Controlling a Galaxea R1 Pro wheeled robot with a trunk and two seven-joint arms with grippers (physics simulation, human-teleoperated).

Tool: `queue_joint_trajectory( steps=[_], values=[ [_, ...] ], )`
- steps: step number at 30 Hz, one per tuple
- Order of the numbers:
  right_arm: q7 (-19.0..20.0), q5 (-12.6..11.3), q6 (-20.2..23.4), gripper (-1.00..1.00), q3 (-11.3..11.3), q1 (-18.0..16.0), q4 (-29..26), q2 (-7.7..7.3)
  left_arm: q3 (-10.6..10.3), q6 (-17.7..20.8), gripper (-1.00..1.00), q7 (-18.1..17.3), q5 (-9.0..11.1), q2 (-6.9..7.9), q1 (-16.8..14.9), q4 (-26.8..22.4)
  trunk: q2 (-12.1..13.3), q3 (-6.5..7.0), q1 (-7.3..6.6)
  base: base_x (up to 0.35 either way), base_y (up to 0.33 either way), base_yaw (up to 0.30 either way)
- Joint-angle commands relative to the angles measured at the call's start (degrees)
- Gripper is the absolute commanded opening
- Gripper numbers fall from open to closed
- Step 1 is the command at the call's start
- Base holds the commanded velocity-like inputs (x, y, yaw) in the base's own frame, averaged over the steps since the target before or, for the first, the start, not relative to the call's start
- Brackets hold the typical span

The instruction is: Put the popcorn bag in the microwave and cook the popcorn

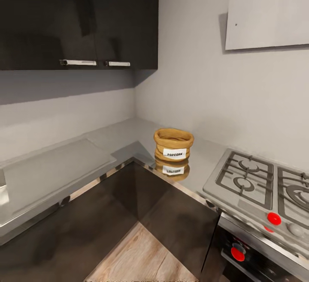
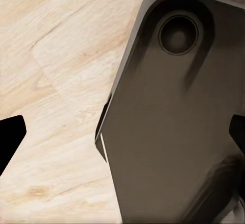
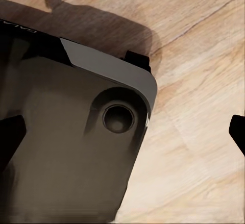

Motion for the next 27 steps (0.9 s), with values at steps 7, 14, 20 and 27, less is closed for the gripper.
queue_joint_trajectory(
  steps=[7,14,20,27],
  values=[
    [1.30,0.67,2.35,1.00,-0.47,-0.06,0.05,-0.02,0.01,-0.14,1.00,0.15,0.17,-0.02,0.01,-0.09,2.79,0.58,-1.54,0.000,0.000,0.013],
    [1.30,0.73,1.97,1.00,-0.47,-0.06,0.01,-0.02,0.01,-0.14,1.00,0.15,0.15,-0.04,0.02,-0.09,5.59,1.20,-3.08,0.000,0.000,0.076],
    [1.30,0.81,1.96,1.00,-0.47,-0.06,0.04,-0.04,0.01,-0.14,1.00,0.15,0.13,-0.04,0.00,-0.09,8.00,1.74,-4.40,0.000,0.000,0.088],
    [1.30,0.75,1.96,1.00,-0.47,-0.06,0.02,-0.03,0.01,-0.14,1.00,0.15,0.16,-0.03,0.02,-0.09,10.81,2.36,-5.94,0.000,0.000,0.092]
  ],
)
